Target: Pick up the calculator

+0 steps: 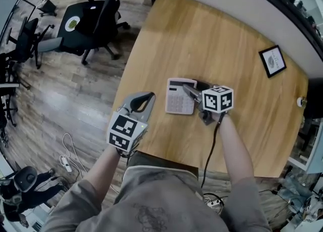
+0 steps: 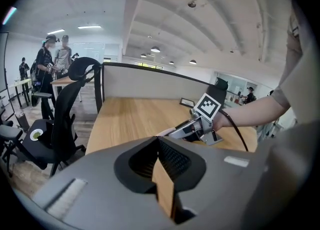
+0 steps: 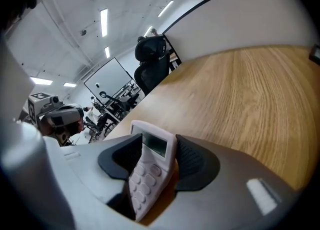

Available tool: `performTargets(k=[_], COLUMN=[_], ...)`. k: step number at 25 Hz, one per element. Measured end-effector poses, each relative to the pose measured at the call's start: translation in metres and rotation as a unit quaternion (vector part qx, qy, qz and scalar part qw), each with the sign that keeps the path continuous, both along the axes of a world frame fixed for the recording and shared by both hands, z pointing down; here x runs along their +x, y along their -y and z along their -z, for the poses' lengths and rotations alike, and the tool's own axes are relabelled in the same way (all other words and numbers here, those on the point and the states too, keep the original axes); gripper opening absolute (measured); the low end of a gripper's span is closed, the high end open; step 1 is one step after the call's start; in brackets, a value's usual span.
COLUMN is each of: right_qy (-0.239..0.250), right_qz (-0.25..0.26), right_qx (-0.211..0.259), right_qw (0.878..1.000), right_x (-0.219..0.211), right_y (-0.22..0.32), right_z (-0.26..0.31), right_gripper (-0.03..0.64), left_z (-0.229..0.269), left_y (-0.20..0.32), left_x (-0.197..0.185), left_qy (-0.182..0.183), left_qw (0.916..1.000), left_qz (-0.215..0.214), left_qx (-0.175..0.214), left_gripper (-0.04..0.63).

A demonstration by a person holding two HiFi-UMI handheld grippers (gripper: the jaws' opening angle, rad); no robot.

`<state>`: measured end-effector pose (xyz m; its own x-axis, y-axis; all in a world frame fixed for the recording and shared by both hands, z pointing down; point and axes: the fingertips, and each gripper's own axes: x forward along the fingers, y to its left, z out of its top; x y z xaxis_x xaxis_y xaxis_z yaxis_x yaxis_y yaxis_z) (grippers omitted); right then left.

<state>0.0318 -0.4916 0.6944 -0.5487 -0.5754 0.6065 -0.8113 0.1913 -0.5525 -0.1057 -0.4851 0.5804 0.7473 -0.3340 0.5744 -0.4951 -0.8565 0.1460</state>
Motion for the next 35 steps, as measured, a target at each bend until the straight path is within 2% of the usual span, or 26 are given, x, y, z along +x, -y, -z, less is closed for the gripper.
performTargets(k=[3,6,14,19,23,27,32,35], right_qy=[0.004,0.033,0.036,-0.034,-0.104,-0.121,-0.164,-0.164], right_qz=[0.008,0.001,-0.071,-0.098,-0.083,-0.085,-0.1,-0.116], right_qx=[-0.005,-0.014,0.019,0.036,0.071,0.111,0.191,0.237], right_qw=[1.0,0.999,0.997,0.994,0.989,0.983,0.963,0.95], right_x=[-0.004,-0.008,-0.005,0.003,0.004,0.002,0.003,0.004], right_y=[-0.003,-0.01,-0.023,-0.028,-0.039,-0.054,-0.073,-0.085], right_z=[-0.001,0.002,0.039,0.068,0.104,0.153,0.234,0.281], right_gripper=[0.194,0.159,0.072,0.067,0.067,0.067,0.067,0.067], left_z=[-0.001,0.001,0.023,0.048,0.071,0.099,0.143,0.173], left_y=[-0.003,-0.008,-0.01,-0.012,-0.02,-0.023,-0.018,-0.018], left_x=[-0.002,-0.008,-0.032,-0.037,-0.037,-0.037,-0.037,-0.034], left_qy=[0.002,0.001,0.002,-0.006,-0.015,-0.028,-0.037,-0.056], left_qw=[1.0,1.0,0.9994,0.9989,0.9985,0.9976,0.9943,0.9905], left_qz=[-0.004,0.001,0.034,0.042,0.041,0.036,0.031,0.037], left_qx=[-0.001,-0.003,0.007,0.02,0.033,0.052,0.095,0.12], left_gripper=[0.002,0.002,0.002,0.002,0.002,0.002,0.002,0.002])
